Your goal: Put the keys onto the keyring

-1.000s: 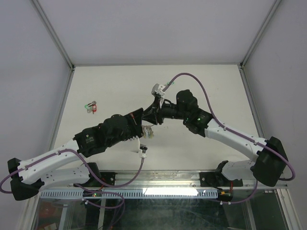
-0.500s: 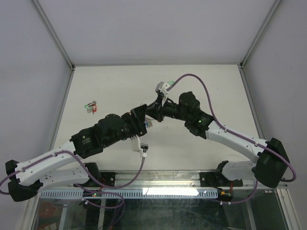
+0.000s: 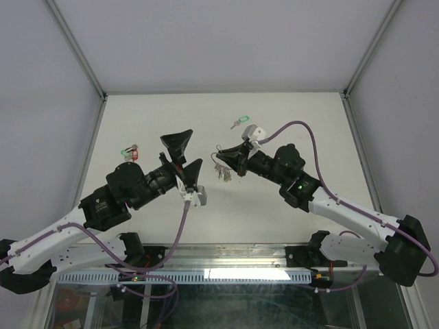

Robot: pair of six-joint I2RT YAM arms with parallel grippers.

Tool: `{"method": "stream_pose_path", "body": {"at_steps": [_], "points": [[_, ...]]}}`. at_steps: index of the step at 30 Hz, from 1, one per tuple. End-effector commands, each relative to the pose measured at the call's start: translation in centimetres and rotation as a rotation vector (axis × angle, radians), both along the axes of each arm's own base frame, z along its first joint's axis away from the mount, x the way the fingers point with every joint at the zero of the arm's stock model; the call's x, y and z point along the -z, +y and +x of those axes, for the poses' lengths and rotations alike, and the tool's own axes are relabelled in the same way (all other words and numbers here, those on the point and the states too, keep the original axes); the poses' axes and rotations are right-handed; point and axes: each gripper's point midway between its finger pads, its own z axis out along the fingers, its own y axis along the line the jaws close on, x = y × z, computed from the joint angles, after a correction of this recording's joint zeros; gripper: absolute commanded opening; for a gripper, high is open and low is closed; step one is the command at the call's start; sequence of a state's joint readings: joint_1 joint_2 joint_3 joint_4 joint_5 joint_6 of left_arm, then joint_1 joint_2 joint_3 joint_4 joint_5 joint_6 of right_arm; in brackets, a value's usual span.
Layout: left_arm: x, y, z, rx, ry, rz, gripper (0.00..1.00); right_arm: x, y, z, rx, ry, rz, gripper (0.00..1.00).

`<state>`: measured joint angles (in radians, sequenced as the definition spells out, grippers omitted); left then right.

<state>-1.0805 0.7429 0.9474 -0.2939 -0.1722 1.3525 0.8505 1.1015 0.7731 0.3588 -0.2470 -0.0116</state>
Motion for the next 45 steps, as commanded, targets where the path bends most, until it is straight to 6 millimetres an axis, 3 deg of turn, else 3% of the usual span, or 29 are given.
{"method": "stream_pose_path", "body": {"at_steps": [1, 5, 12, 15, 16, 18, 25, 27, 30, 34, 40, 45], "points": [[-3.7, -0.3, -0.1, -0.029, 0.373, -0.471, 0.99, -6.0, -1.7, -0.1, 0.046, -0.259, 0.124, 0.0], [-5.0, -0.2, 0.2, -0.07, 0.562, -0.691, 0.99, -6.7, -2.3, -0.4, 0.053, -0.344, 0.109, 0.0], [-6.7, -0.2, -1.4, 0.036, 0.783, -0.983, 0.99, -7.4, -3.0, -0.8, 0.051, -0.466, 0.04, 0.0], [-6.9, -0.8, -1.8, 0.065, 0.892, -1.055, 0.79, -7.1, -2.9, -1.0, 0.026, -0.496, -0.03, 0.0], [-6.8, -1.2, -2.1, 0.079, 0.926, -1.059, 0.71, -7.0, -2.9, -1.1, 0.016, -0.507, -0.052, 0.0], [-6.5, -2.1, -2.5, 0.104, 0.99, -1.062, 0.63, -6.8, -2.8, -1.4, -0.003, -0.539, -0.087, 0.0], [-4.8, -5.4, -1.9, 0.031, 1.148, -0.976, 0.63, -7.6, -3.0, -1.7, 0.005, -0.55, -0.13, 0.0], [-3.8, -6.4, -1.7, 0.018, 1.196, -0.922, 0.59, -7.7, -2.9, -1.8, 0.002, -0.543, -0.137, 0.0], [-3.2, -6.7, -0.6, 0.015, 1.261, -0.905, 0.48, -8.1, -3.0, -2.2, -0.003, -0.546, -0.131, 0.0], [-2.9, -6.0, 0.8, 0.038, 1.352, -0.918, 0.42, -8.4, -3.1, -2.8, -0.01, -0.549, -0.116, 0.0], [-2.7, -6.3, 0.6, 0.074, 1.386, -0.898, 0.33, -8.9, -3.2, -2.9, 0.0, -0.533, -0.096, 0.0], [-2.3, -6.6, 0.0, 0.1, 1.412, -0.868, 0.33, -9.4, -3.3, -2.5, 0.024, -0.515, -0.088, 0.0]]}}
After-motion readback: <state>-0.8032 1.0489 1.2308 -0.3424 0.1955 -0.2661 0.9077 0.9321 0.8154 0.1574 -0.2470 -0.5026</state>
